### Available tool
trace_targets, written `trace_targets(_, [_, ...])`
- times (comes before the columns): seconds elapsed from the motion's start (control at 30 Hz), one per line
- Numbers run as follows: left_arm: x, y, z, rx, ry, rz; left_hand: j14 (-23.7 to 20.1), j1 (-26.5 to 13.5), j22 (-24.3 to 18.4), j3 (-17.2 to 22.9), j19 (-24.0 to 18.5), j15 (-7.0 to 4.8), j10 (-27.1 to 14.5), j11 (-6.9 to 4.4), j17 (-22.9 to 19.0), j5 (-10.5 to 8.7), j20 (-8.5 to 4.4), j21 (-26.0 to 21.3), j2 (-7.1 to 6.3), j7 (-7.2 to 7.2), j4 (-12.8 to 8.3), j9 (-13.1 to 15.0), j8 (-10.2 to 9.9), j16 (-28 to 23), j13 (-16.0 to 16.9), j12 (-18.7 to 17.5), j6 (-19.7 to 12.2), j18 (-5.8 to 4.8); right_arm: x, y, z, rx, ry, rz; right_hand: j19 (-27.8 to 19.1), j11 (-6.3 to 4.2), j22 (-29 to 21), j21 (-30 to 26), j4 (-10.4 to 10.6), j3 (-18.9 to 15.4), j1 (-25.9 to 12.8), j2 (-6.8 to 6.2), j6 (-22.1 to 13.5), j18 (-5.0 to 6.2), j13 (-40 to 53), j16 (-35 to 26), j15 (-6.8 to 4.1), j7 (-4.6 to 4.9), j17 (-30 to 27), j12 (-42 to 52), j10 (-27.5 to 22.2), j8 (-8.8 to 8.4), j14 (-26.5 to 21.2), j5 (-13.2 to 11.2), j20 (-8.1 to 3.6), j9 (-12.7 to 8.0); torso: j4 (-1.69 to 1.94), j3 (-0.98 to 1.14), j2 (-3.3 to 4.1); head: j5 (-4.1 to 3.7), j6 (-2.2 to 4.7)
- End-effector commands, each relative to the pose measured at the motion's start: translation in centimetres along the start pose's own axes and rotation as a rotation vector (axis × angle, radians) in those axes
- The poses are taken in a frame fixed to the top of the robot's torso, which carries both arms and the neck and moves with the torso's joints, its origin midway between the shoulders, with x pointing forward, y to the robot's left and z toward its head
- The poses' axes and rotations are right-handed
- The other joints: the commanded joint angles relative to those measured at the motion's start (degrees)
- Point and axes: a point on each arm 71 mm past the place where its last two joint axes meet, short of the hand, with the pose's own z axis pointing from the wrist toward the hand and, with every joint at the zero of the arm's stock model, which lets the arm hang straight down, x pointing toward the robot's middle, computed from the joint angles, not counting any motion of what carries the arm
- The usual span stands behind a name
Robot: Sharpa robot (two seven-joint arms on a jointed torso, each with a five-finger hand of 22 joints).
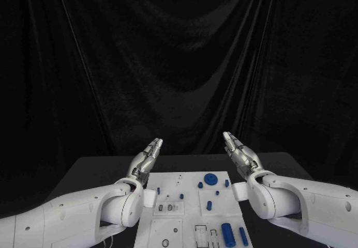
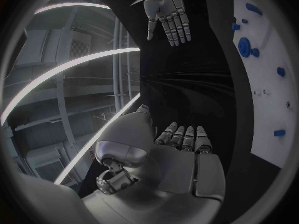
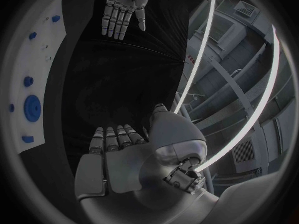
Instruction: Assemble the parts on the task board
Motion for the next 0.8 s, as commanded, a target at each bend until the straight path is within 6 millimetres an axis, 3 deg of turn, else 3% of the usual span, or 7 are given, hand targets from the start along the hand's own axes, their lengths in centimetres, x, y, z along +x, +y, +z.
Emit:
trace_targets(0.03, [0.9, -0.9, 0.3, 0.092, 0.149, -0.155, 0.0, 0.9, -0.1, -0.3, 0.0, -1.77, -0.1, -0.49, -0.1, 0.21, 0.52, -0.2, -0.03, -0.19, 0.3, 0.1, 0.2, -0.2, 0.1, 0.2, 0.3, 1.13, 0.4, 0.2, 0.1, -0.003, 0.069, 0.079, 0.0, 1.11, -0.1, -0.4, 0.2, -0.5, 1.3, 0.09, 0.4, 0.66, 0.1, -0.2, -3.13, 1.07, -0.1, 0.3, -0.1, 0.08, 0.0, 0.1, 1.24, 0.1, 0.00, 0.01, 0.00, 0.01, 0.00])
trace_targets(0.37, [1.1, -1.1, 0.4, 0.125, 0.238, -0.229, 0.0, 1.4, -0.1, -0.5, 0.0, -1.45, -0.1, -0.45, -0.1, 0.13, 1.50, -0.2, -0.28, -0.43, 0.3, 0.1, 0.1, -0.2, 0.0, 0.0, 0.5, 1.78, 0.4, 0.2, 0.1, -0.003, 0.070, 0.079, 0.0, 3.21, -0.1, -0.4, 0.1, -0.3, 2.6, -0.36, 2.1, 1.07, 0.3, -0.2, -0.81, 3.03, -0.1, 1.3, 0.0, 0.85, 0.0, 0.7, 4.00, 0.6, 0.00, 0.01, 0.00, 0.01, 0.00])
trace_targets(0.43, [0.4, -0.3, 0.5, 0.123, 0.267, -0.275, 0.0, 1.5, -0.1, -0.5, 0.0, -1.34, -0.1, -0.39, -0.1, 0.12, 1.77, -0.2, -0.30, -0.35, 0.3, 0.1, 0.2, -0.2, 0.0, 0.0, 0.6, 1.95, -0.4, -0.2, 0.2, 0.053, 0.147, 0.109, 0.0, 3.94, -0.1, -0.4, 0.1, -0.2, 3.3, -0.51, 2.3, 1.02, 0.3, -0.2, 0.08, 3.66, -0.1, 1.6, 0.1, 1.05, 0.0, 1.3, 4.80, 0.6, 0.06, -0.06, -0.07, 0.10, -0.89])
trace_targets(0.47, [0.4, -0.2, 0.5, 0.123, 0.269, -0.277, 0.0, 1.6, -0.1, -0.5, 0.0, -1.21, -0.1, -0.27, -0.1, 0.14, 2.07, -0.2, -0.38, -0.29, 0.3, 0.1, 0.2, -0.2, 0.0, 0.0, 0.8, 2.13, -0.4, -0.2, 0.2, 0.053, 0.157, 0.102, 0.0, 5.13, -0.1, -0.4, 0.2, -0.1, 3.9, -0.75, 2.4, 0.96, 0.4, -0.2, 1.80, 4.56, -0.1, 2.0, 0.1, 1.27, 0.0, 1.6, 6.48, 0.6, 0.06, -0.07, -0.07, 0.09, -0.87])
trace_targets(0.73, [0.0, -0.3, 0.3, 0.133, 0.287, -0.268, 0.0, 2.8, -0.1, -0.6, 0.0, -0.05, 0.0, 0.00, -0.1, 0.21, 4.62, -0.2, -0.47, -0.50, 0.3, 0.1, 0.0, -0.2, -0.1, -0.7, 0.6, 3.50, -0.6, 0.1, 0.3, -0.005, 0.261, -0.024, 1.2, 9.31, 0.6, 0.5, 0.0, 0.5, 7.4, -1.78, 3.3, 1.60, 0.7, -0.1, 8.05, 6.30, 0.0, 4.4, 0.6, 2.23, 0.1, 3.0, 13.32, 0.8, -0.02, -0.06, -0.06, 0.27, -1.11])
trace_targets(0.77, [-0.2, -0.4, 0.2, 0.140, 0.295, -0.253, 0.0, 2.9, -0.1, -0.6, 0.0, 0.05, 0.0, 0.05, -0.1, 0.22, 4.77, -0.2, -0.48, -0.56, 0.3, 0.1, -0.1, -0.2, -0.1, -0.8, 0.6, 3.58, -0.7, 0.2, 0.4, -0.025, 0.284, -0.064, 3.4, 10.16, 1.3, 1.7, 0.0, 1.0, 10.0, -2.52, 3.9, 1.31, 0.9, 0.5, 10.78, 6.91, 0.3, 5.6, 0.9, 2.62, 0.9, 4.4, 15.46, 0.9, -0.05, -0.06, -0.06, 0.33, -1.13])
trace_targets(0.8, [-0.3, -0.4, 0.2, 0.144, 0.299, -0.245, 0.0, 3.0, -0.1, -0.6, 0.0, 0.16, 0.0, 0.05, -0.1, 0.26, 4.90, -0.2, -0.48, -0.62, 0.3, 0.0, -0.1, -0.2, -0.2, -0.8, 0.5, 3.62, -0.7, 0.3, 0.4, -0.036, 0.296, -0.086, 4.5, 10.43, 1.6, 2.2, 0.0, 1.2, 11.2, -2.90, 4.1, 1.17, 0.9, 1.0, 11.90, 6.80, 0.6, 6.1, 1.2, 2.75, 1.8, 4.9, 16.41, 0.9, -0.04, -0.05, -0.06, 0.32, -1.13])
